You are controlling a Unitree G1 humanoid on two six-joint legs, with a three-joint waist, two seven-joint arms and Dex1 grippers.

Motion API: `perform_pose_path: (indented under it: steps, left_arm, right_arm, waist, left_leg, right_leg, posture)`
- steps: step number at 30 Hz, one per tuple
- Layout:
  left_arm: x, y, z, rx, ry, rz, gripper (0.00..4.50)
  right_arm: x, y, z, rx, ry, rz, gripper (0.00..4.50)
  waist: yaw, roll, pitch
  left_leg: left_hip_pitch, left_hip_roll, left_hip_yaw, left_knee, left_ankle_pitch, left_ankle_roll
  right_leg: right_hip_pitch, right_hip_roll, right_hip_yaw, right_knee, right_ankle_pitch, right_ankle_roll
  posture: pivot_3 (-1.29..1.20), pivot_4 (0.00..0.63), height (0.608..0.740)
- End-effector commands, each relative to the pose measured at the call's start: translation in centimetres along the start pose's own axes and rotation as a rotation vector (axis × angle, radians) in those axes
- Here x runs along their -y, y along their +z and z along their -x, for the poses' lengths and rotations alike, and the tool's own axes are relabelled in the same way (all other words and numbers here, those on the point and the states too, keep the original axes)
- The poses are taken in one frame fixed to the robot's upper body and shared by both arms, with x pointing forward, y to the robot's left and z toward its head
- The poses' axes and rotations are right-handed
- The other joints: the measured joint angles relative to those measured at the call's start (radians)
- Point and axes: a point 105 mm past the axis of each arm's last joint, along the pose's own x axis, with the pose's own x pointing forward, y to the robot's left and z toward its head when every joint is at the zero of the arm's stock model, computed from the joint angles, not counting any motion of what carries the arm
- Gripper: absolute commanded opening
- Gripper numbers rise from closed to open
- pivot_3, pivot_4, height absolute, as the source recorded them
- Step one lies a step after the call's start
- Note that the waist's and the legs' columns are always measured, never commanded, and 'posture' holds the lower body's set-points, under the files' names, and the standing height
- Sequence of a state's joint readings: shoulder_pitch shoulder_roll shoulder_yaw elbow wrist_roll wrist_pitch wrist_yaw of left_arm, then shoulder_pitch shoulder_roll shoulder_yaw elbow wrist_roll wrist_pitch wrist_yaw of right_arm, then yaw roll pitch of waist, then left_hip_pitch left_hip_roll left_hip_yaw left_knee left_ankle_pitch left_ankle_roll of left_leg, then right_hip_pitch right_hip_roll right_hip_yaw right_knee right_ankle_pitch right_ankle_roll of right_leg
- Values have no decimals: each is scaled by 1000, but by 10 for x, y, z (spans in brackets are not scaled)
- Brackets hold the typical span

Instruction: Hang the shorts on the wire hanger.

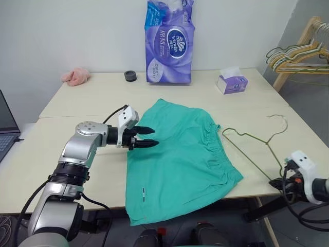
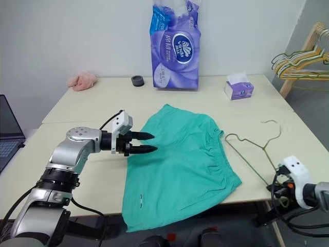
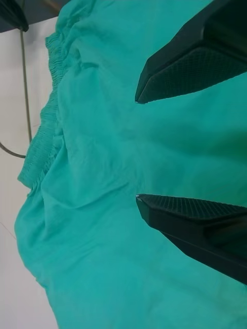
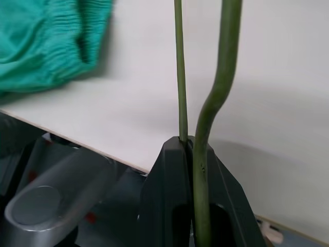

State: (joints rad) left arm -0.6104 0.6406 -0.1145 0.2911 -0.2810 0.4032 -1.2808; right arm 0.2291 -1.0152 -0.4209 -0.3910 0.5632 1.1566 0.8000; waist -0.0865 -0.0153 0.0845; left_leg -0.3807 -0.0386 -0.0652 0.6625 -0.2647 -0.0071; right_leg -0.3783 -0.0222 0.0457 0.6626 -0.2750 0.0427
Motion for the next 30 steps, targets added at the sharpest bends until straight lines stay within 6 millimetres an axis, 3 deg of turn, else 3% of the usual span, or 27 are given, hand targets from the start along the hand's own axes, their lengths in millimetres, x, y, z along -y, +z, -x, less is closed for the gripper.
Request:
perform_pose_path:
  steps: [1, 12, 22, 30]
  left_arm:
    - [2, 11, 2, 30, -8, -35, 2965]
    - [4, 15, -4, 32, -33, -39, 2965]
    - [7, 13, -4, 28, -36, -42, 2965]
    - [9, 14, -2, 58, -31, -57, 2965]
  right_arm:
    - [-8, 7, 17, 35, 33, 29, 0]
    - [-34, 2, 6, 41, 116, 33, 0]
    - [-30, -5, -7, 0, 102, 34, 0]
    - [-25, -6, -3, 8, 99, 9, 0]
  waist:
    - [0, 0, 0]
    - [-3, -1, 1]
    - [-3, -1, 2]
    - [0, -2, 2]
  left_leg:
    - [0, 0, 0, 0, 0, 0]
    - [0, 0, 1, 0, 0, 0]
    - [0, 0, 1, 0, 0, 0]
    - [0, 0, 1, 0, 0, 0]
  right_leg:
    - [0, 0, 0, 0, 0, 0]
    - [0, 0, 1, 0, 0, 0]
    - [0, 0, 1, -1, 0, 0]
    - [0, 0, 1, -1, 0, 0]
  posture:
    - [-191, 70, 740]
    - [-196, 75, 740]
    - [-182, 77, 740]
    - [-176, 76, 740]
